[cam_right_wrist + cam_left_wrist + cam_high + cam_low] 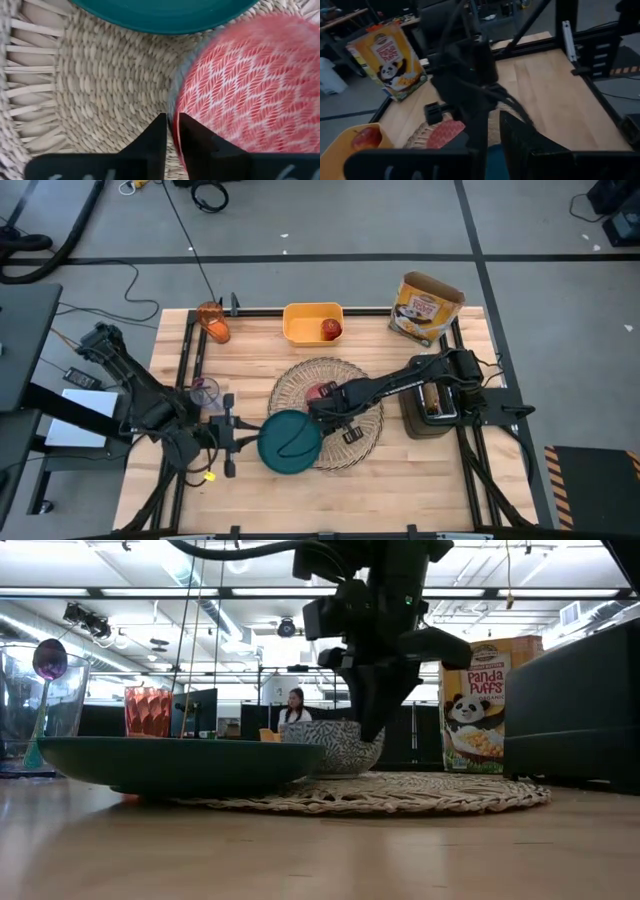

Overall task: Arrange a breakfast setting
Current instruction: Put the red bowl in the center of the brown table mat, then adjust the brown table mat on the table

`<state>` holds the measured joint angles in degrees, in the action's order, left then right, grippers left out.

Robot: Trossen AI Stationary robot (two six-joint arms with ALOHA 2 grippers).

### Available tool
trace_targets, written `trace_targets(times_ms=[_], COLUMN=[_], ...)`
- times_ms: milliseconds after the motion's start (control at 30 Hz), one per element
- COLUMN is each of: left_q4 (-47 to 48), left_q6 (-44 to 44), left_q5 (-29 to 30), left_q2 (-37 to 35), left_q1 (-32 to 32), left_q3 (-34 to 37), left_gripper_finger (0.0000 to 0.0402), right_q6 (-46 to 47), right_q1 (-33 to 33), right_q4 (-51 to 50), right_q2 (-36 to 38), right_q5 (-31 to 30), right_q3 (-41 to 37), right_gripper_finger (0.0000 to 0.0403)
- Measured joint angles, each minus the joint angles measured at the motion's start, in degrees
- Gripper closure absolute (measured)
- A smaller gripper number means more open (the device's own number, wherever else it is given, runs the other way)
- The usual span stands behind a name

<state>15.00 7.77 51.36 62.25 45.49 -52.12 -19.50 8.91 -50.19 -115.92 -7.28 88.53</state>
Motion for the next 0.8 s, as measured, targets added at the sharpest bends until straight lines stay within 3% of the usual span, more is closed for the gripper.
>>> trace_targets(times_ms=[233, 467, 633, 800], left_q4=[1.1, 2.5, 3.4, 3.4], left_q6=[-0.1, -0.1, -0.1, -0.1], left_q5=[0.0, -0.1, -2.2, -2.5], left_q2=[0.0, 0.0, 0.0, -0.5], left_q1=[-3.2, -3.3, -2.6, -0.6], left_q3=[0.0, 0.0, 0.0, 0.0], left_gripper_finger=[0.0326, 0.0288, 0.0283, 0.0283], right_q6=[1.9, 13.7, 22.6, 27.4], right_q1=[2.0, 5.9, 9.4, 12.0], right_q4=[-4.6, -13.0, -7.7, 6.1], right_q2=[1.6, 11.5, 15.4, 11.3], right_q5=[-4.2, -6.8, -5.4, -1.6], right_q3=[0.1, -0.3, -8.8, -17.6], right_gripper_finger=[0.0259, 0.0214, 0.0213, 0.0213])
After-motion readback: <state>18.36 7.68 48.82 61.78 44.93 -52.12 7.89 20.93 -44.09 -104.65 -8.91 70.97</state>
